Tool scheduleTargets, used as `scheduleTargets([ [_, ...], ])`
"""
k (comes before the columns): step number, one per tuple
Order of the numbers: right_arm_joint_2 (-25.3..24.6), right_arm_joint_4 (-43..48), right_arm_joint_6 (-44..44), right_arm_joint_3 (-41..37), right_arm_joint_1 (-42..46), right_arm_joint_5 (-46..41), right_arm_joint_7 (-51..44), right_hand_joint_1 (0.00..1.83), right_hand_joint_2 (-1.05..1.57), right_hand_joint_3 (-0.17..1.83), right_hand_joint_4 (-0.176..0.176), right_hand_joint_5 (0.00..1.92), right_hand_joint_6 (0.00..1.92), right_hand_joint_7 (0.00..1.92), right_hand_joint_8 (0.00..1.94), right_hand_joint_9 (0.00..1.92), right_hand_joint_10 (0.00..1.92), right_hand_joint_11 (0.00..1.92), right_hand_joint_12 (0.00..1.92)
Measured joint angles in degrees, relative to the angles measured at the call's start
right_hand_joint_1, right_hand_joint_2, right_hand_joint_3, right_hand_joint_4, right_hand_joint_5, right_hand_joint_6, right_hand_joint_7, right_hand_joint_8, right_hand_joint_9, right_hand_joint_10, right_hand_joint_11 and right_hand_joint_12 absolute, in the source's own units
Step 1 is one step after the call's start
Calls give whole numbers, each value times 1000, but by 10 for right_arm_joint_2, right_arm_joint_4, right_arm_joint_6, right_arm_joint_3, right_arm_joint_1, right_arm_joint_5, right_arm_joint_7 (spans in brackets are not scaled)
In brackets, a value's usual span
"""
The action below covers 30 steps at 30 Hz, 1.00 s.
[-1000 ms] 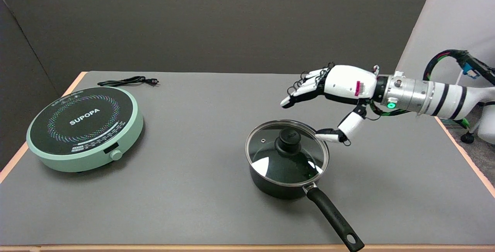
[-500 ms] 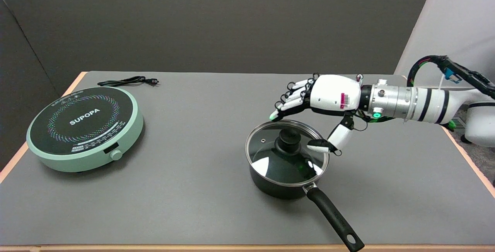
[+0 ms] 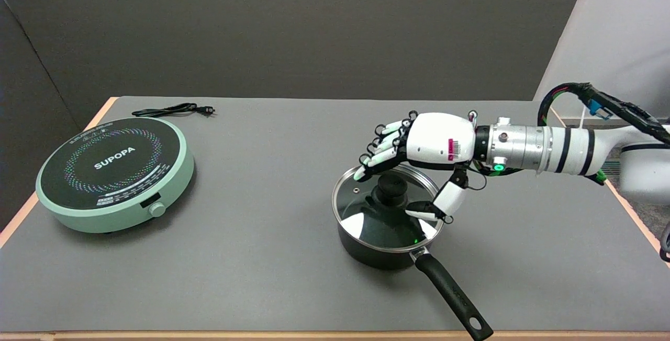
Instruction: Pick up the pot lid.
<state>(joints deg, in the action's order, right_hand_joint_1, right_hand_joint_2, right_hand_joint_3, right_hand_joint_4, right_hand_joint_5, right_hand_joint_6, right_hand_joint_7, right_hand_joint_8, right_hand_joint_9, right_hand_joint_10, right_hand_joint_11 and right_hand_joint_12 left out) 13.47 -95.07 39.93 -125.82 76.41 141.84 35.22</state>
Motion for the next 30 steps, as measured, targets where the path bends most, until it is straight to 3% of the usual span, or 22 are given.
scheduleTargets([
  [7, 4, -10, -7, -9, 10, 0, -4, 821, 592, 991, 139, 542, 327, 636, 211, 640, 445, 394, 701],
  [8, 4, -11, -9, -12, 12, 0, -5, 886, 587, 950, 141, 563, 294, 644, 200, 661, 405, 406, 687],
  [30, 25, 8, -24, -56, 53, -1, -9, 899, 604, 940, 159, 572, 348, 647, 203, 667, 395, 409, 664],
])
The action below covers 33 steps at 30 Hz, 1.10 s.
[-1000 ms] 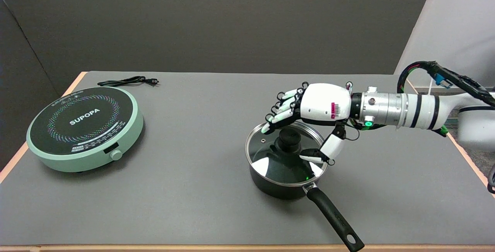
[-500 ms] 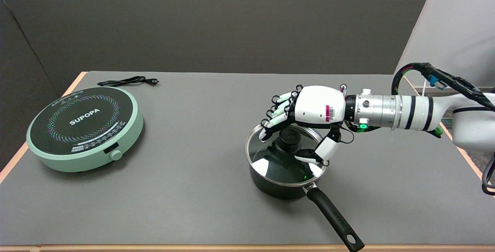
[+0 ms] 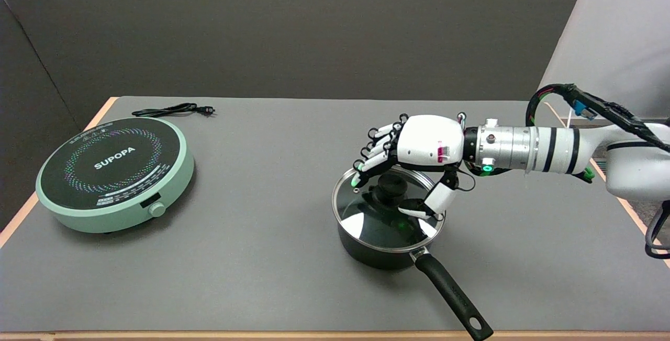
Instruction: Pick up the pot lid.
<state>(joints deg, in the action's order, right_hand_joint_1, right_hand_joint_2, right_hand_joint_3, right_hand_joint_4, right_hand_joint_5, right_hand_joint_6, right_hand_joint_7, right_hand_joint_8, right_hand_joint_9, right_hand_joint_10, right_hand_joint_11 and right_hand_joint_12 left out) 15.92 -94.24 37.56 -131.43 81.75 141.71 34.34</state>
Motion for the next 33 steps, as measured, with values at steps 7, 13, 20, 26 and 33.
scheduleTargets([
  [7, 3, 17, 0, -7, 9, 0, 0, 911, 609, 939, 166, 577, 377, 651, 201, 667, 394, 408, 658],
  [13, 5, 30, 1, -11, 15, 0, -1, 898, 632, 914, 167, 582, 373, 641, 225, 675, 384, 413, 640],
  [20, 8, 41, 3, -13, 22, 0, -1, 911, 615, 935, 166, 578, 395, 655, 204, 671, 394, 408, 652],
  [26, 9, 48, 4, -15, 27, 0, -1, 913, 616, 934, 162, 579, 398, 657, 203, 672, 394, 408, 651],
  [33, 10, 51, 5, -16, 32, 0, 1, 911, 625, 924, 166, 585, 412, 673, 212, 682, 406, 410, 648],
])
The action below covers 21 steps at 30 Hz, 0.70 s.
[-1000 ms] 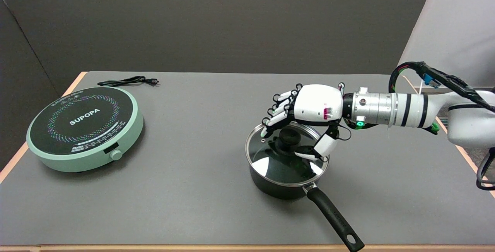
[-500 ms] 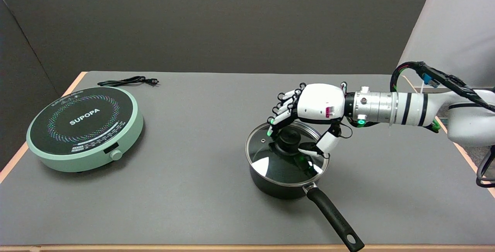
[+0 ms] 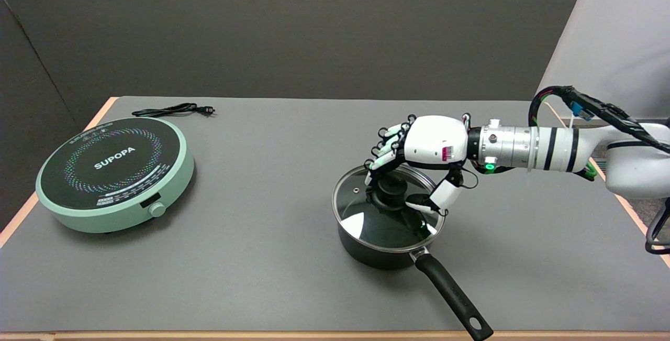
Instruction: Pick up the pot lid.
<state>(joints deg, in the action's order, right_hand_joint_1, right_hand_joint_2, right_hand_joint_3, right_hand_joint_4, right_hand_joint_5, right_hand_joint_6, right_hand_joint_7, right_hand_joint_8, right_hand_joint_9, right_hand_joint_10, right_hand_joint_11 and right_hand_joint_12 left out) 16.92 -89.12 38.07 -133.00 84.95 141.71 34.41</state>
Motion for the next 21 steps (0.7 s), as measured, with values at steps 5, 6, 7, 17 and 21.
scheduleTargets([
  [5, 0, 1, 1, -1, 2, 0, 1, 901, 646, 900, 162, 596, 438, 706, 235, 697, 418, 414, 643],
  [6, 1, 1, 1, -2, 3, 0, 1, 900, 648, 899, 163, 598, 443, 710, 237, 699, 421, 415, 645],
  [7, 1, 1, 1, -2, 3, 0, 1, 898, 652, 895, 162, 600, 449, 719, 243, 703, 427, 417, 645],
  [17, 0, -8, 1, -11, 5, 0, 2, 876, 688, 839, 169, 624, 475, 750, 296, 738, 472, 435, 653],
  [21, -2, -15, 1, -15, 5, 0, 2, 871, 697, 819, 172, 638, 502, 770, 319, 752, 500, 447, 670],
])
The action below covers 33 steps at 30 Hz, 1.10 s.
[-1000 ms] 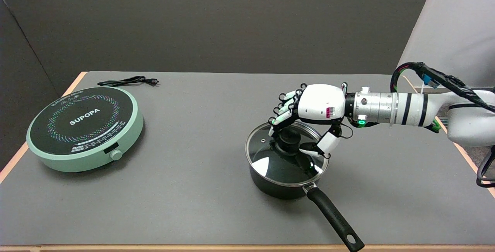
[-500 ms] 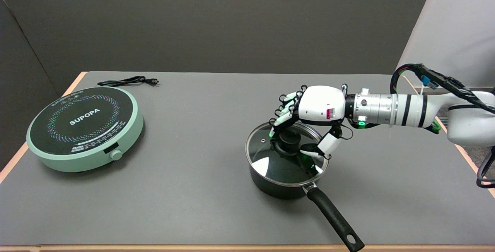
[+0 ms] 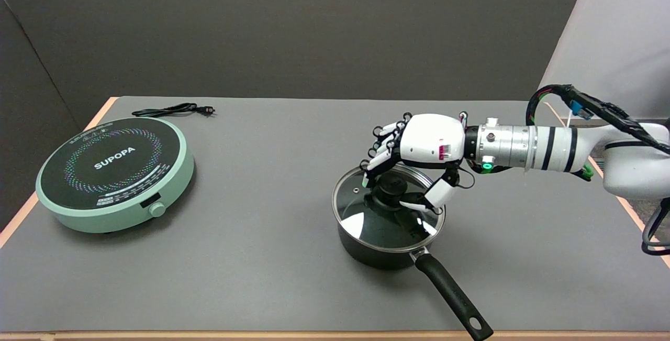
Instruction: Pick up the pot lid.
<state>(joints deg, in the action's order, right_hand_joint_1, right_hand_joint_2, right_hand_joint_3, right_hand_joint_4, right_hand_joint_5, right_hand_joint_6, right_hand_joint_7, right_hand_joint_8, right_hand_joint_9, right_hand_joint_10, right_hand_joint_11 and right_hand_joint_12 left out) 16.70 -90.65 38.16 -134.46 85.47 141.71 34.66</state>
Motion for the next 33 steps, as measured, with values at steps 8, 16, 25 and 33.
scheduleTargets([
  [8, -7, -15, -2, -3, -2, 0, 0, 883, 675, 856, 169, 634, 526, 788, 304, 753, 519, 447, 691],
  [16, -11, -18, -6, -3, -1, 0, 1, 888, 676, 861, 167, 620, 513, 777, 294, 752, 522, 446, 690],
  [25, -10, -18, -8, -3, 3, 0, 1, 881, 701, 822, 172, 622, 502, 759, 317, 753, 516, 448, 671],
  [33, -3, -13, -10, -4, 8, 0, 1, 899, 703, 820, 176, 633, 518, 769, 324, 756, 521, 447, 664],
])
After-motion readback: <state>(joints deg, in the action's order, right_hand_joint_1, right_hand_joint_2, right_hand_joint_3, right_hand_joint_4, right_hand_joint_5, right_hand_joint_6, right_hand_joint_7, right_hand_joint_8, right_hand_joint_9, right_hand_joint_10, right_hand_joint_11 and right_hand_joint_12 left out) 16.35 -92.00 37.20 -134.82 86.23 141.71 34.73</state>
